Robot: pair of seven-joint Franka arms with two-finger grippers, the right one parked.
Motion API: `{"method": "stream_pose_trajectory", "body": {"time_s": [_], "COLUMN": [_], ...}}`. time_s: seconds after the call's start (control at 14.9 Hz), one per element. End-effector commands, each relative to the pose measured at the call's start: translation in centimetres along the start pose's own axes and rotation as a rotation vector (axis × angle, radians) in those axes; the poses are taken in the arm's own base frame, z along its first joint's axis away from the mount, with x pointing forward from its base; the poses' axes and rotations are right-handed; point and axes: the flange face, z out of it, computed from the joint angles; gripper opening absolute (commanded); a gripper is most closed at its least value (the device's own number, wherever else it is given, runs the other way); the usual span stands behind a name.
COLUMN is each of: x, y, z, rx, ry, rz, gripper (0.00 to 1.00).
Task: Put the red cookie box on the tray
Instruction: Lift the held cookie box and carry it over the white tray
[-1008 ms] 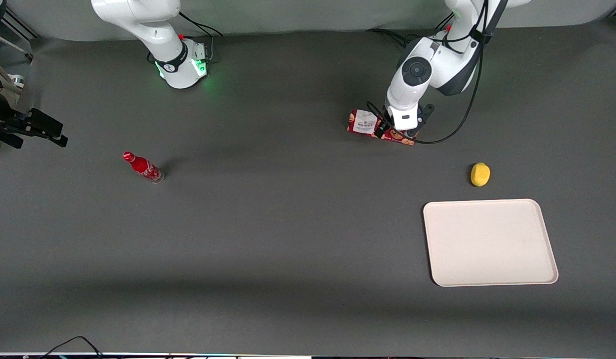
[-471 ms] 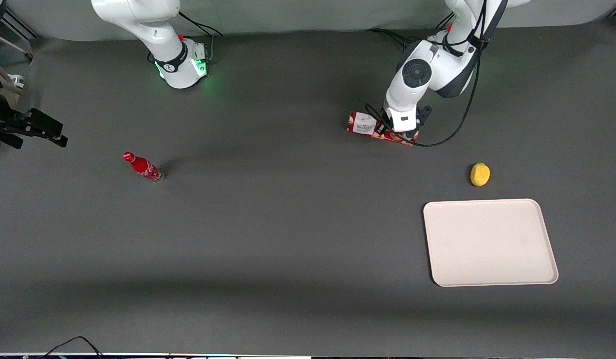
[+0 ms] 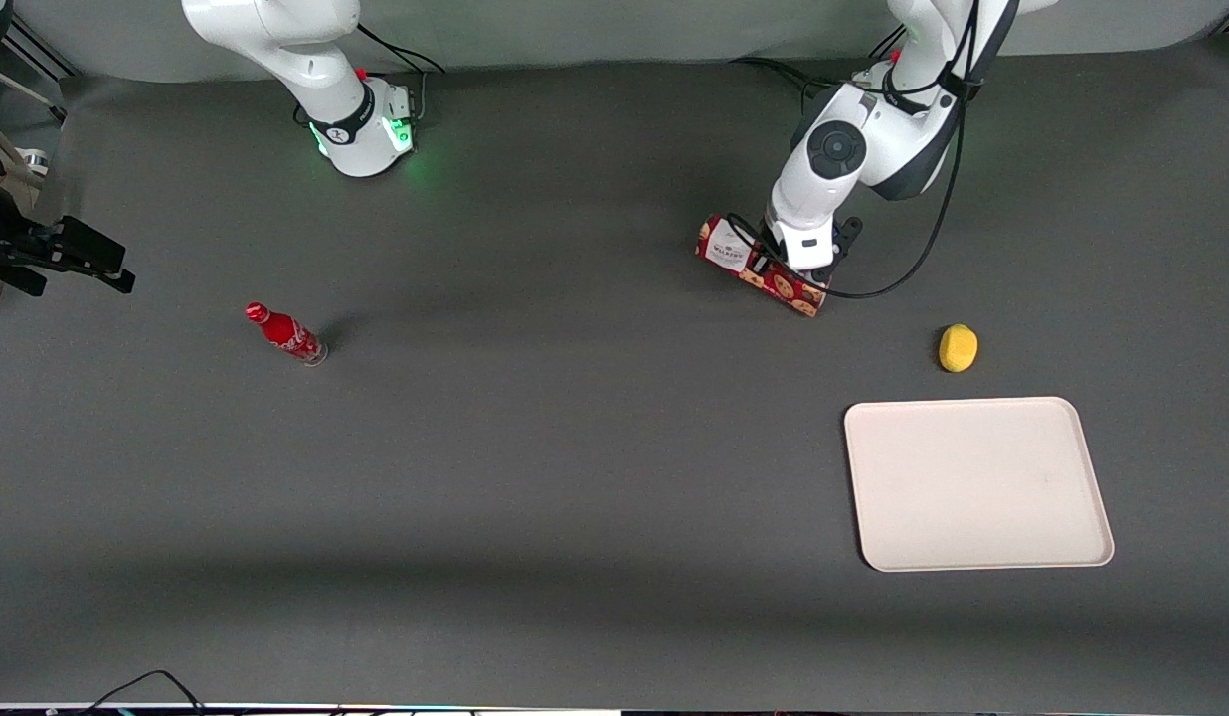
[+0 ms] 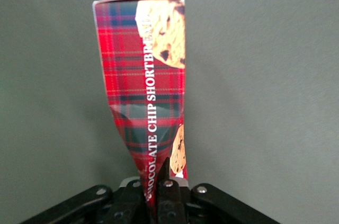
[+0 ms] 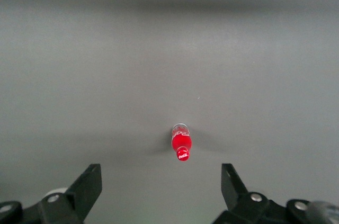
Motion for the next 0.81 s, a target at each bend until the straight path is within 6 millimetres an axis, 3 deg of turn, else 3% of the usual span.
{"method": "stream_pose_trajectory", "body": {"time_s": [0.0, 0.07, 0.2, 0.4, 0.54, 0.74], "x": [0.4, 1.1, 4.6, 13.8, 20.6, 29.0], "y": [5.1, 6.4, 8.6, 10.3, 11.0, 11.0], "z": [-8.5, -11.0, -15.8, -21.7, -24.4, -26.2], "rx": [0.078, 0.072, 0.045, 0.006, -0.01, 0.008], "ry": [-0.037, -0.049, -0.076, -0.12, -0.162, -0.118], "rz": [0.01, 0.027, 0.077, 0.184, 0.223, 0.354], "gripper": [0.0, 0.0, 0.0, 0.0, 0.0, 0.0]}}
